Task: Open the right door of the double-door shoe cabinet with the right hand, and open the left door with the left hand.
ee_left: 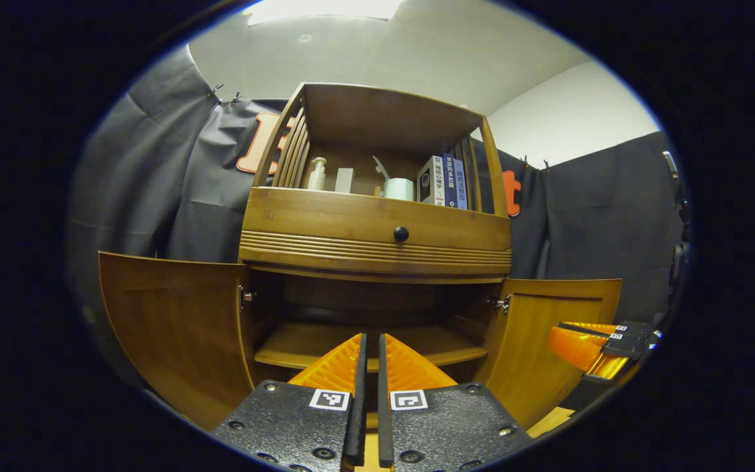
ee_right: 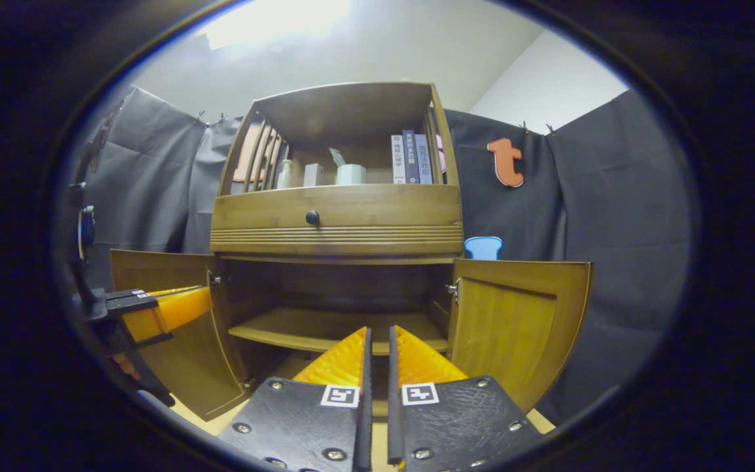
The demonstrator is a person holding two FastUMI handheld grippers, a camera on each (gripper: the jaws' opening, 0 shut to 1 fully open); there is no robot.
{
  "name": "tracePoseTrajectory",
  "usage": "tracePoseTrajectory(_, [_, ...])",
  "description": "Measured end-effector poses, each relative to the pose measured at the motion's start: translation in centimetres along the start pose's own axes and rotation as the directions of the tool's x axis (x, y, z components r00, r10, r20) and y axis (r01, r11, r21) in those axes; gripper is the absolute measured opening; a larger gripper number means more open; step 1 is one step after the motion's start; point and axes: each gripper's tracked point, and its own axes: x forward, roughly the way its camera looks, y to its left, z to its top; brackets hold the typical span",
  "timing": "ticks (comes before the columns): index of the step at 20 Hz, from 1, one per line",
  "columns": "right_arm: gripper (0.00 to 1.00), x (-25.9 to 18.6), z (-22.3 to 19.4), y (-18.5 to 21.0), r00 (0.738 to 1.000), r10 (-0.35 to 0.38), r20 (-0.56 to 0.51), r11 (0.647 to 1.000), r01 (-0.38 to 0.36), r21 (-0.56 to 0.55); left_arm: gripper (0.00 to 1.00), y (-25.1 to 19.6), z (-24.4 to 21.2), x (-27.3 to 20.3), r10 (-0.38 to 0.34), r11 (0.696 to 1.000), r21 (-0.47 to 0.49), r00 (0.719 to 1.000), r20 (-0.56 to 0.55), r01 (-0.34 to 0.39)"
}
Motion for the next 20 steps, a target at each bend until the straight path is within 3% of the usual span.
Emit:
tracePoseTrajectory(2, [0.09,0.0,0.1,0.0,1.0,0.0,0.002,1.0,0.0,0.008,0.0,0.6,0.0,-0.1,0.025,1.0,0.003,1.0,0.001,-0.025])
tracePoseTrajectory(3, [0.13,-0.1,0.1,0.2,1.0,0.005,0.004,1.0,-0.005,0.013,0.16,0.7,-0.1,0.0,0.028,1.0,0.002,1.0,0.0,-0.028])
tracePoseTrajectory(8, [1.0,0.7,0.0,1.6,0.999,0.049,-0.002,0.999,-0.049,0.016,0.97,1.1,0.2,-0.3,0.037,0.999,0.002,0.999,0.017,-0.038])
tracePoseTrajectory(10, [1.0,0.1,0.3,1.8,0.999,0.052,0.009,0.999,-0.052,0.008,0.92,1.4,0.7,-0.4,0.048,0.999,0.018,0.998,0.033,-0.049])
tracePoseTrajectory(12, [1.0,0.3,0.5,2.1,0.998,0.055,0.013,0.998,-0.055,-0.004,0.95,1.7,1.0,-0.4,0.054,0.998,0.031,0.998,0.045,-0.056])
tracePoseTrajectory(13, [1.0,0.4,0.4,2.3,0.998,0.059,0.01,0.998,-0.059,-0.008,0.92,1.8,1.1,-0.3,0.055,0.998,0.032,0.997,0.047,-0.057])
tracePoseTrajectory(19, [1.0,0.3,0.5,2.6,0.999,0.052,0.008,0.999,-0.052,-0.018,0.92,2.2,1.0,0.0,0.051,0.998,0.025,0.998,0.043,-0.052])
tracePoseTrajectory(20, [1.0,0.3,0.5,2.6,0.999,0.048,0.008,0.999,-0.048,-0.018,0.95,2.3,1.0,0.1,0.05,0.998,0.023,0.998,0.043,-0.051])
